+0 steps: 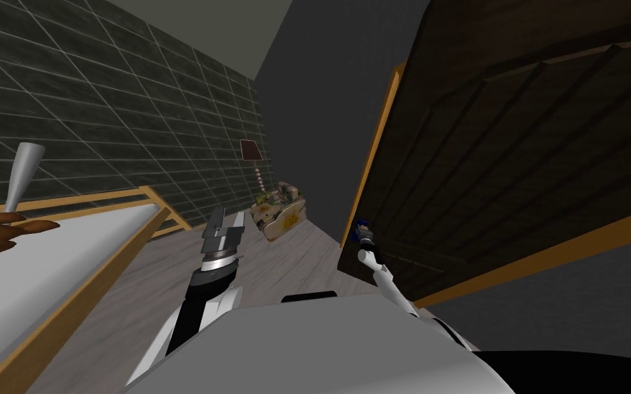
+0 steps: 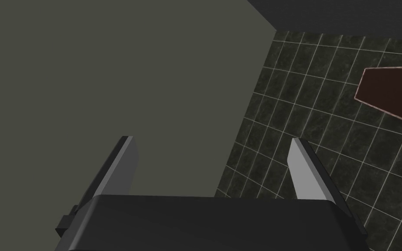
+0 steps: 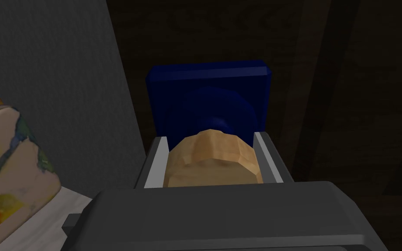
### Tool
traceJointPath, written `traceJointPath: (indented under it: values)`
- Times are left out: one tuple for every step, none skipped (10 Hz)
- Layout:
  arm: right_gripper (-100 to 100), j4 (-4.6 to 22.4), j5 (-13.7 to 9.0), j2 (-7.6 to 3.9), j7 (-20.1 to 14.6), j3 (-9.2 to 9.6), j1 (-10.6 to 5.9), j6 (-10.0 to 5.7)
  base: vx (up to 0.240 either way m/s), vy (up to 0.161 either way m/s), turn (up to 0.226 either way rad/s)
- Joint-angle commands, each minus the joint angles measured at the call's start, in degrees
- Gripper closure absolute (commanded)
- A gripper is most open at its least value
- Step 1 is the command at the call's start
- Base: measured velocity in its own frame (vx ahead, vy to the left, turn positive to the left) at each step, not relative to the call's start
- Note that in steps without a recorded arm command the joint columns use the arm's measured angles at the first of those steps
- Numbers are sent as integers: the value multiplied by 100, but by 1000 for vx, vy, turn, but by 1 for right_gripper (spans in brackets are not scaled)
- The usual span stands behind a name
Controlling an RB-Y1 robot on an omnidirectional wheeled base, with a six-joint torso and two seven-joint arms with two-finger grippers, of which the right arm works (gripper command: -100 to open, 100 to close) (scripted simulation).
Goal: Pull the door open
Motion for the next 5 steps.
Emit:
traceJointPath:
  values:
    - [100,-47,12,-36,-63,81,22,5,-204,-36,127]
    - [100,-70,18,-63,-104,132,37,7,-207,-7,87]
    - [100,-96,24,-92,-149,187,54,9,-227,1,88]
    - [100,-122,31,-123,-196,246,72,11,-240,-41,120]
    - [100,-149,38,-154,-243,306,90,13,-206,-74,118]
